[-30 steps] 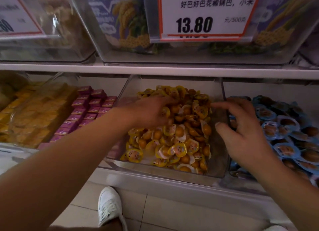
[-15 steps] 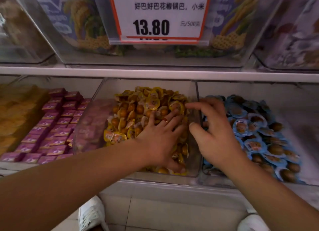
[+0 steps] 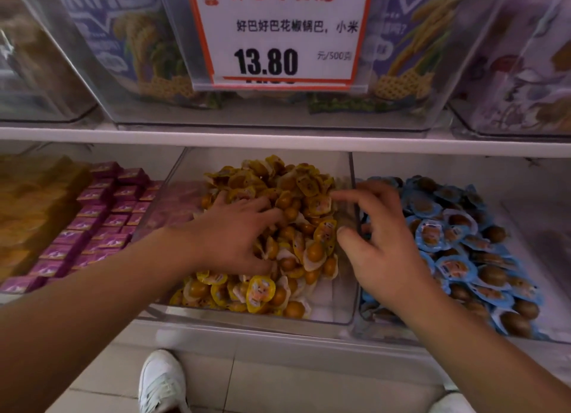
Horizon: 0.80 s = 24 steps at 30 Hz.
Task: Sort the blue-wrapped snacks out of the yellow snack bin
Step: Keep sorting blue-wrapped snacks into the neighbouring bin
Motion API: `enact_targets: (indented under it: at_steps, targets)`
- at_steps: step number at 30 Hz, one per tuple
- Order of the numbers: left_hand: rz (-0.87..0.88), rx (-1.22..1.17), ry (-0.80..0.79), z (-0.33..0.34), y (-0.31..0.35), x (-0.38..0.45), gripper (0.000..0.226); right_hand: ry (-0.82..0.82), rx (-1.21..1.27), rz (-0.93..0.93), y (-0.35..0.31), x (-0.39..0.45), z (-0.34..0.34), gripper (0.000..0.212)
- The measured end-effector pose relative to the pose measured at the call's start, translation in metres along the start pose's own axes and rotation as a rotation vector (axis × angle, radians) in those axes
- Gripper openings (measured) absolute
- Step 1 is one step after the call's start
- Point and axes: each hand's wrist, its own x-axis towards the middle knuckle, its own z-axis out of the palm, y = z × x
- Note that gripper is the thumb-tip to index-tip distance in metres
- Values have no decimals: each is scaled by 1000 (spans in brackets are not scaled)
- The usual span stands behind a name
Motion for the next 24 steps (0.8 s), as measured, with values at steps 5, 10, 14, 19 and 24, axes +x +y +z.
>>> enact_targets:
  at_steps: [5,10,14,19,24]
  targets:
    - [112,-79,-196,-6,9,-39,51,23,143,15,3,3,0,32]
    - [-38,-268,-323,-33,10,-30,69,180,506,165,3,11,0,34]
    - [30,43,65,-16,52,23,75,194,442,147,0,10,2,36]
    - [152,182,77,21,59,44,69,186,421,117,2,10,2,35]
    - [161,167,2,5,14,11,46,150,403,89,8,11,0,31]
